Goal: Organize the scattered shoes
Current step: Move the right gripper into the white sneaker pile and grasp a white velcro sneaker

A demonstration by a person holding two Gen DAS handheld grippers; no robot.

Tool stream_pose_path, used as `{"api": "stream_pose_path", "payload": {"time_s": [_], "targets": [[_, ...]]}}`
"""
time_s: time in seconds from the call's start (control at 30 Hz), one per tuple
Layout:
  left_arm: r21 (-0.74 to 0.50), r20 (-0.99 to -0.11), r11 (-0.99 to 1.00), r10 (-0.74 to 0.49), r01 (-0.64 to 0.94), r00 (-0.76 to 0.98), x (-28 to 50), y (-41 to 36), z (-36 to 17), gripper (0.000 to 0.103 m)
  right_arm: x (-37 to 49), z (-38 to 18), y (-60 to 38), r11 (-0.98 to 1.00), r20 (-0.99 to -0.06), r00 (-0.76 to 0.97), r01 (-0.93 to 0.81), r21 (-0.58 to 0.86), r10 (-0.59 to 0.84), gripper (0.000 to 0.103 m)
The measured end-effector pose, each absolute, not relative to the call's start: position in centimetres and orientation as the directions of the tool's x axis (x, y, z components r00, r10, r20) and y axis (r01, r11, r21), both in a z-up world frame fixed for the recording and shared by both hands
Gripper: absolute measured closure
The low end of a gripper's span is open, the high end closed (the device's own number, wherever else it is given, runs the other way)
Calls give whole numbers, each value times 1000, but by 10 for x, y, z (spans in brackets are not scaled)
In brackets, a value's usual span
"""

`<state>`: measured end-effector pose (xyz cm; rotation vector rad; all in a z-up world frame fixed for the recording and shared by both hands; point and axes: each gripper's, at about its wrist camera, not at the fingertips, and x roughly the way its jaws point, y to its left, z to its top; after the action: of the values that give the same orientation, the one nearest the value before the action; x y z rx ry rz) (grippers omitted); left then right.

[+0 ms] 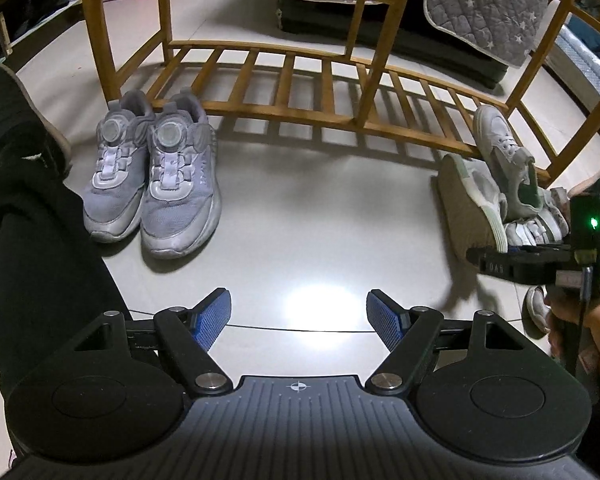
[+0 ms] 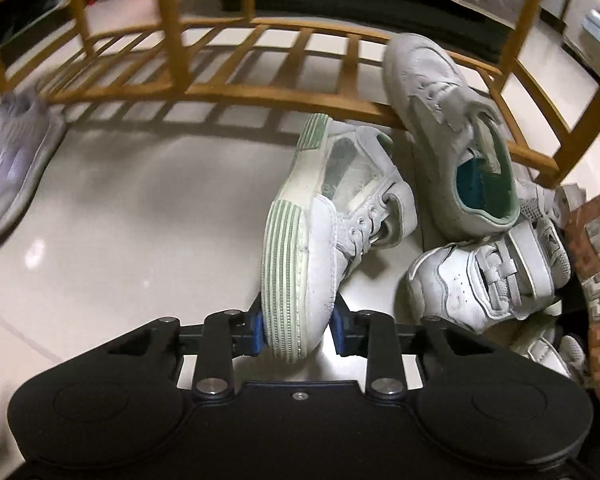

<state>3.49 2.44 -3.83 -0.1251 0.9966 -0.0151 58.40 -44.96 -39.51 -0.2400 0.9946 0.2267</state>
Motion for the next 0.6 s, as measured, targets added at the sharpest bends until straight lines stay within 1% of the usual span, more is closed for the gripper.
{"api": "stream_pose_path", "payload": {"time_s": [0.03,0.1,0.27,0.37,0.43,0.6], "targets": [[-113,-837,993,-72,-43,543,36,24,-39,27,594,-400,-451,944,-847,526,-312,-108,77,70],[-121,-840,992,-86,-30,536,39,20,-41,27,649,-440,-470,907,-857,511,-391,-159,71,70],[-123,-847,992,-96,-17,522,43,13,-47,27,739,-489,-505,866,-870,482,-473,-163,100,69],[-117,-854,993,-97,-7,510,46,10,-51,27,736,-499,-500,848,-879,459,-511,-138,133,62],[-116,-858,993,-97,-6,505,48,10,-53,27,682,-468,-466,841,-874,466,-522,-144,140,62],[-131,-861,991,-104,-20,498,51,13,-57,27,725,-497,-473,795,-857,502,-565,-222,118,61]]}}
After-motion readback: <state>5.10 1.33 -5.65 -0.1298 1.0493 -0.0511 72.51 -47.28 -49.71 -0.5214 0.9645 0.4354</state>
